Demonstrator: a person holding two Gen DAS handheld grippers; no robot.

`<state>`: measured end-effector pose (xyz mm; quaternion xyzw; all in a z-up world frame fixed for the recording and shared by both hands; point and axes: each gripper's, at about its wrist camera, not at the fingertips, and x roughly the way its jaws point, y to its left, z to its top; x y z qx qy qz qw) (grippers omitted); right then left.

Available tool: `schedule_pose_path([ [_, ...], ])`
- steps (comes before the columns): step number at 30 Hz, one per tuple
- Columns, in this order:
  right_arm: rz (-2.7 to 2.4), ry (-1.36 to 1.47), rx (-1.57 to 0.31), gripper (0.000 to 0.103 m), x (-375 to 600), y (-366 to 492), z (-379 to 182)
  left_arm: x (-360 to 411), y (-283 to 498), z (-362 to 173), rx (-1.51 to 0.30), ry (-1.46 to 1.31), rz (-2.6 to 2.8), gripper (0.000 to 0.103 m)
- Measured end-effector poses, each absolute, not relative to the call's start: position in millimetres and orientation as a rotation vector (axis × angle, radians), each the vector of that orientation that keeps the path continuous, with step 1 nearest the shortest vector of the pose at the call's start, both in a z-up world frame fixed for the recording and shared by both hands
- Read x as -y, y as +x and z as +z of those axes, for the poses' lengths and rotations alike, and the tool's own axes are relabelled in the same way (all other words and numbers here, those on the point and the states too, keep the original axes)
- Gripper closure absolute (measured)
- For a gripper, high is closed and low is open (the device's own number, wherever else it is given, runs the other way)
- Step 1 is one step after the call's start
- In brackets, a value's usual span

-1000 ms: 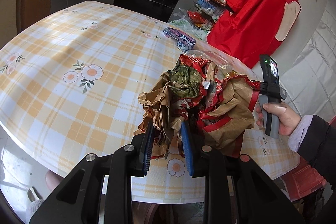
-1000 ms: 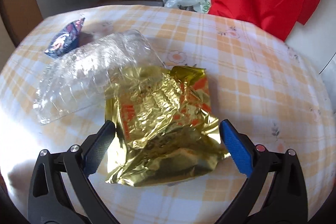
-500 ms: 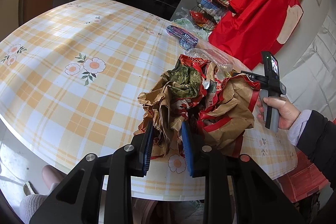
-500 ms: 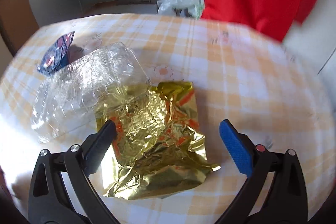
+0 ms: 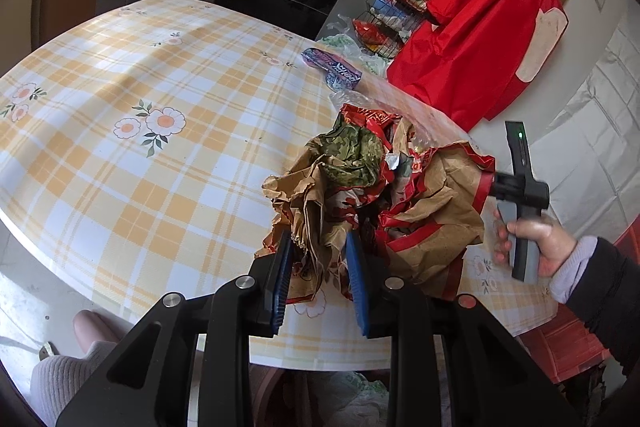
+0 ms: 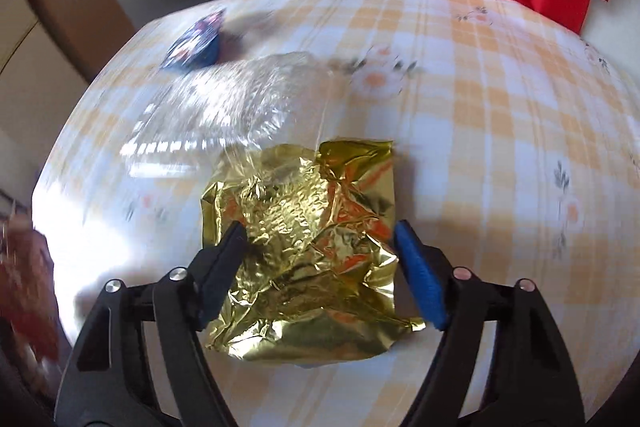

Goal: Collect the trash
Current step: 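Grasp the gold foil bag with the right gripper and lift it, then carry the wrapper and foil bag over the bin and open both grippers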

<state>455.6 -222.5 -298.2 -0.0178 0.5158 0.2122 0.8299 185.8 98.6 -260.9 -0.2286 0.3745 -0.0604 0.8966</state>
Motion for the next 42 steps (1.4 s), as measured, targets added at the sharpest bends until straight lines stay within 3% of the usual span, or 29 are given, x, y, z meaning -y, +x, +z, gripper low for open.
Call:
schedule_pose_path([
  [6, 0.424, 0.007, -1.070, 0.051, 242.0, 400.4, -289.5, -91.7, 163.5, -252.0, -0.769, -0.476, -0.139, 0.077],
  [13, 0.345, 0.058, -0.981, 0.061, 274.5, 348.1, -272.5, -81.4, 136.1, -240.6, -0.755, -0.464, -0.162, 0.077],
  [23, 0.334, 0.246, -0.808, 0.062, 312.7, 276.2, -226.5, -71.8, 104.7, -222.8, -0.724, -0.424, -0.180, 0.076],
  [29, 0.430, 0.176, -0.707, 0.062, 293.0, 223.5, -196.2, -77.9, 90.6, -219.5, -0.717, -0.438, -0.152, 0.076],
  [42, 0.557, 0.079, -0.744, 0.062, 237.6, 157.7, -207.9, -91.6, 70.9, -214.2, -0.693, -0.457, -0.107, 0.076],
])
